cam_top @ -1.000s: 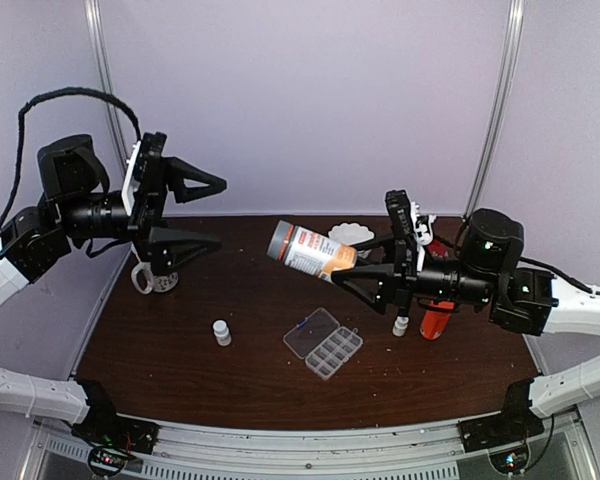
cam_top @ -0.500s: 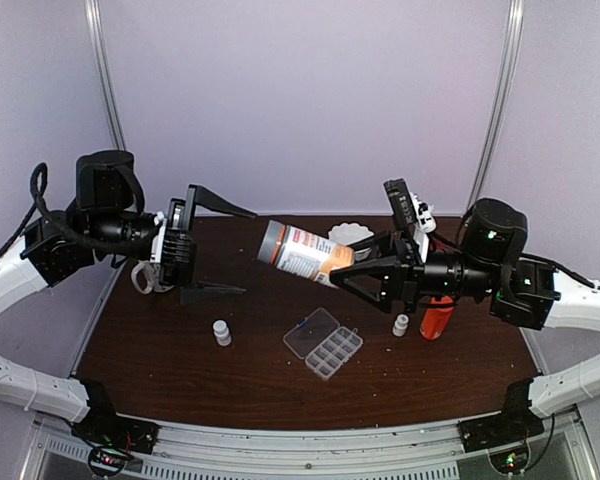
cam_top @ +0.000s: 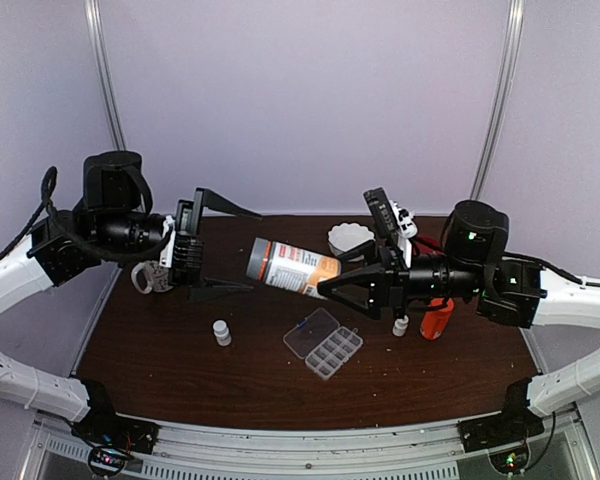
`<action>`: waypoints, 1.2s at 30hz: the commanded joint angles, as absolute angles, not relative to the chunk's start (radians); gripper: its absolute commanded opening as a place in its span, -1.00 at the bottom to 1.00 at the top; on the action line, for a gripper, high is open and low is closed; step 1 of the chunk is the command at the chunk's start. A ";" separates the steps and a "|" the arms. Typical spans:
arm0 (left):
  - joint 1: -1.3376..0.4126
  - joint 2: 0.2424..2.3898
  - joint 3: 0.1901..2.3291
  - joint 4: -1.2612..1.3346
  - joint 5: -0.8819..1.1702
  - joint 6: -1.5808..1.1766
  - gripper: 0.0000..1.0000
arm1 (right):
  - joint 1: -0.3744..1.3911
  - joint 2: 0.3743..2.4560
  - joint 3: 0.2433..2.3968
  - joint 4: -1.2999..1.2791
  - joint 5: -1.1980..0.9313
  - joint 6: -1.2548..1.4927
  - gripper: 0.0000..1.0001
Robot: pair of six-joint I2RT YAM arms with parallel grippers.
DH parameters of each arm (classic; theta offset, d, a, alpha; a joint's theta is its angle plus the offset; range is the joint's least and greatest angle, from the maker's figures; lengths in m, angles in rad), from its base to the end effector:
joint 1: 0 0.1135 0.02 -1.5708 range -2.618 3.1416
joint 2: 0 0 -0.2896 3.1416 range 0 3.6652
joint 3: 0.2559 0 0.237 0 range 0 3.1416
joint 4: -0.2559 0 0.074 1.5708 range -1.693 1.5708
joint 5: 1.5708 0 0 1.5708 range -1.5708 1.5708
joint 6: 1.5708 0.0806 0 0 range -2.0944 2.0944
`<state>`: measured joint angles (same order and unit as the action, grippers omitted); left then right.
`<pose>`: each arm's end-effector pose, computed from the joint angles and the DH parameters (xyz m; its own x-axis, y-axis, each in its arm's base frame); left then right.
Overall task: Sort the pills into containers
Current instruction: Unscrew the lid of the pill bottle from the pill bottle.
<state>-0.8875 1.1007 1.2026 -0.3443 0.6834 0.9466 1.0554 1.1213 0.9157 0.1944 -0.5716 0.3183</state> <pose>0.1142 -0.2208 0.4219 0.7134 0.1203 -0.6903 0.7006 -0.1427 0.6991 0.0964 0.2587 0.3847 -0.3177 -0.0268 -0.9478 -0.9465 -0.0503 0.3187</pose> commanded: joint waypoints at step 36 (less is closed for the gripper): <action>-0.907 1.145 1.355 -0.310 0.782 0.101 -0.60 | 1.060 1.078 0.997 0.079 -0.404 -0.122 -1.00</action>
